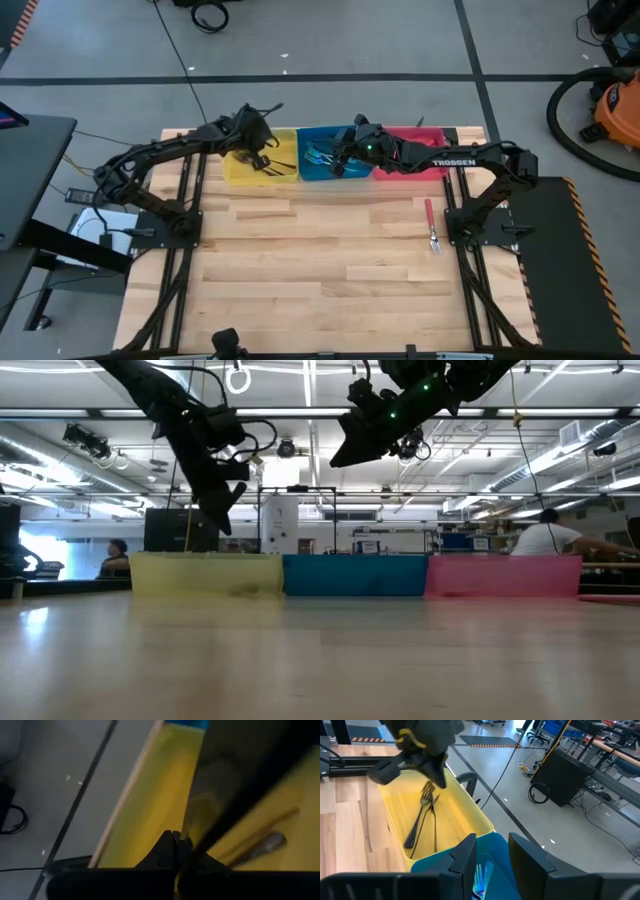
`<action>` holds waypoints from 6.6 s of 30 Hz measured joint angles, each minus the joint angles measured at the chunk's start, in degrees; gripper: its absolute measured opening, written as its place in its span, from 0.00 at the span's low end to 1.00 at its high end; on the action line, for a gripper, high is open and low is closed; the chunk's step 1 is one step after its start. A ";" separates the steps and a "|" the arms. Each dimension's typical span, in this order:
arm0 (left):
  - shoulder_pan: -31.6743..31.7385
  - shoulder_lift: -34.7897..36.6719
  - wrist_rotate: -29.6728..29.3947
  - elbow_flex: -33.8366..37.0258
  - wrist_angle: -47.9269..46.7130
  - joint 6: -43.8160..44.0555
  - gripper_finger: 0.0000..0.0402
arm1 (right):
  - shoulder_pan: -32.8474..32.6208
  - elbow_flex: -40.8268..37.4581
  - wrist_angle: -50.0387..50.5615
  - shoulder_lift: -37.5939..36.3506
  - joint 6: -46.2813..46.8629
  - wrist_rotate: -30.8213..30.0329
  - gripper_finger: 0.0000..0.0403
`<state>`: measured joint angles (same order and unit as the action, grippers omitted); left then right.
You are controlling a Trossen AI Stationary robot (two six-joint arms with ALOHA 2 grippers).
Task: Sort silverware by color (type)
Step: Put the black fork into the yellow bin, then put the pink fork into the red bin
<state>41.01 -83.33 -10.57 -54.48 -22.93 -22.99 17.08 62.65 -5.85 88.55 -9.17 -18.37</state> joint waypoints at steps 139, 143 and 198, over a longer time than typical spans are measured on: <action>-23.23 -3.15 -3.08 0.00 32.10 13.41 0.30 | -56.32 -17.44 72.57 10.24 88.61 16.28 0.35; -23.23 -3.15 -3.08 0.00 32.09 13.41 0.30 | -55.88 -17.42 72.80 11.14 88.58 16.35 0.30; -22.51 -3.17 -4.37 0.04 34.39 0.44 0.30 | -25.26 1.86 84.98 -14.67 64.10 -34.98 0.02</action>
<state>18.49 -86.50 -14.94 -54.43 11.46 -22.55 -8.18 64.51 79.13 73.88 54.93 -53.35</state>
